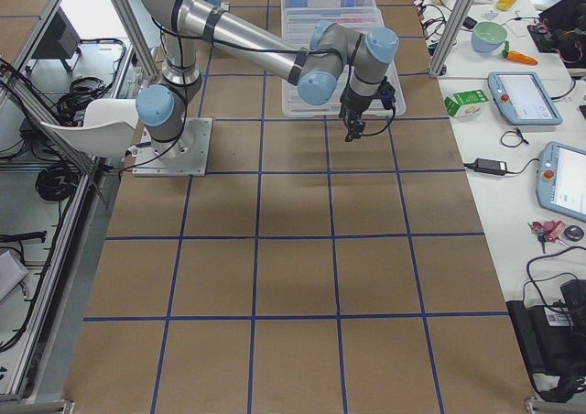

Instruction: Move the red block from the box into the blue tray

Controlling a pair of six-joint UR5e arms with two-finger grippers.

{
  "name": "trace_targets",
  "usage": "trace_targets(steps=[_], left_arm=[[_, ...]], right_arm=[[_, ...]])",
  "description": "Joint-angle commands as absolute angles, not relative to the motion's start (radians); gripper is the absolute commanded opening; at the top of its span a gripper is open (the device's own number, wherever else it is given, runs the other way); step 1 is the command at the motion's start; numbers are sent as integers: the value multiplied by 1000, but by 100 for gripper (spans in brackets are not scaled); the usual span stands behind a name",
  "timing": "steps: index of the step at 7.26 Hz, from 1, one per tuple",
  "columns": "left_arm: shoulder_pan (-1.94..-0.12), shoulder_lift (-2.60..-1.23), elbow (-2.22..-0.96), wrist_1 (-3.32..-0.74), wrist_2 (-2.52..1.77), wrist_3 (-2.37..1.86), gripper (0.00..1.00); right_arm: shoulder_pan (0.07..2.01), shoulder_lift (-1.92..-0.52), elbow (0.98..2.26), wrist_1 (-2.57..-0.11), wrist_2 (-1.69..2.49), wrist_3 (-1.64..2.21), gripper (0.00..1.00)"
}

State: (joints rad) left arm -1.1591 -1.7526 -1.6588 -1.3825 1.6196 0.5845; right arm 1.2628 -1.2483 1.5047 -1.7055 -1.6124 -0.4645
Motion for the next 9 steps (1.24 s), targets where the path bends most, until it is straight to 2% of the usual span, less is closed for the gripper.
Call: trace_targets(steps=[1,5,9], left_arm=[[-1273,-1677,-1611,-1491,1624,420,92],[-1518,-1603,-1623,-1488,1631,163,92],[-1577,-1588,-1612,-1477,1586,38,100]], right_arm=[[1314,-1249,1505,-1706,-1612,-402,100],[1408,-1250,1503,-1706,-1612,-296,100],[1494,-1253,1503,-1706,-1612,-169,100]])
